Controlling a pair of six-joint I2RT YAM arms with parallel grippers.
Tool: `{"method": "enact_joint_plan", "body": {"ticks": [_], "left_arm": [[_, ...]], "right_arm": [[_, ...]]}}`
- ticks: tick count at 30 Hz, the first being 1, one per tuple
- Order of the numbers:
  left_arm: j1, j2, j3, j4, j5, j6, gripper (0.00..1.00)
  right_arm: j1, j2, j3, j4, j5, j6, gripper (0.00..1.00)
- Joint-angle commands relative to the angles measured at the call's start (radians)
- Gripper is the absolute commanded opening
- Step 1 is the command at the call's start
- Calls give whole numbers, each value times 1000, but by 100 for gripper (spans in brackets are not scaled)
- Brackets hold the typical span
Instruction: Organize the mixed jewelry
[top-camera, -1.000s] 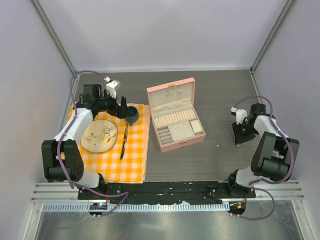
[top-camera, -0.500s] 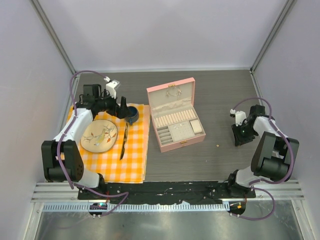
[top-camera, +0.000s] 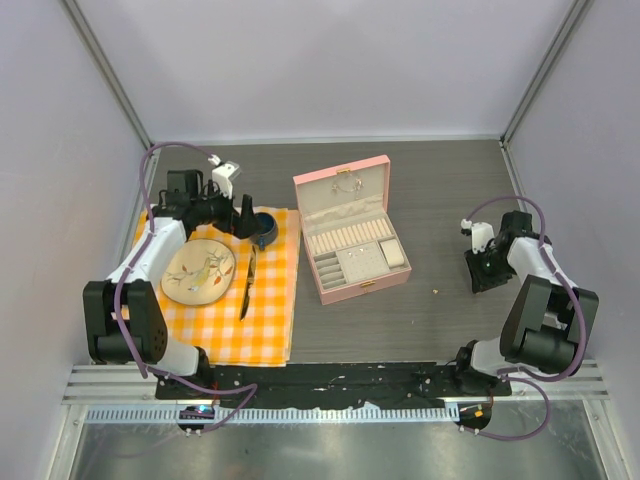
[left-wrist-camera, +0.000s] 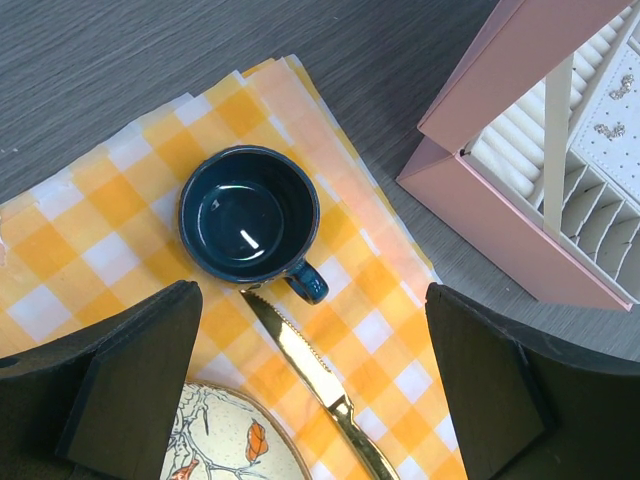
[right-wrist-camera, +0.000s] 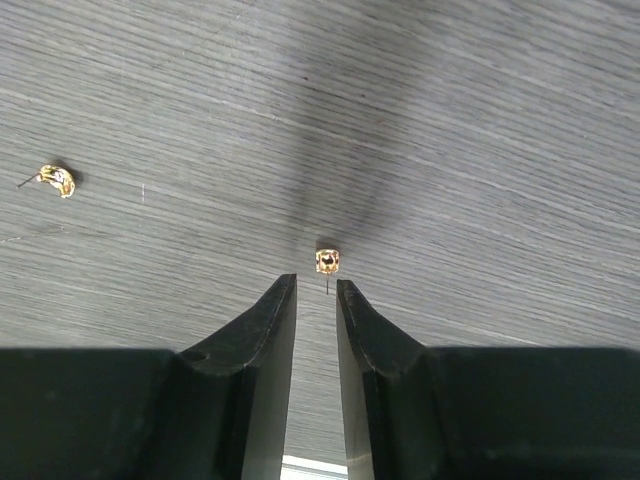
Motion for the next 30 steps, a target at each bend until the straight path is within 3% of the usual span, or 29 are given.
{"method": "enact_joint_plan", "body": {"ticks": [1, 30], "left_arm": [[7, -42, -5, 30, 3, 10, 100], [7, -32, -25, 51, -3, 10, 100]], "right_arm": [[-5, -43, -2, -16, 12, -19, 28], [-5, 15, -11, 27, 16, -9, 22]]}}
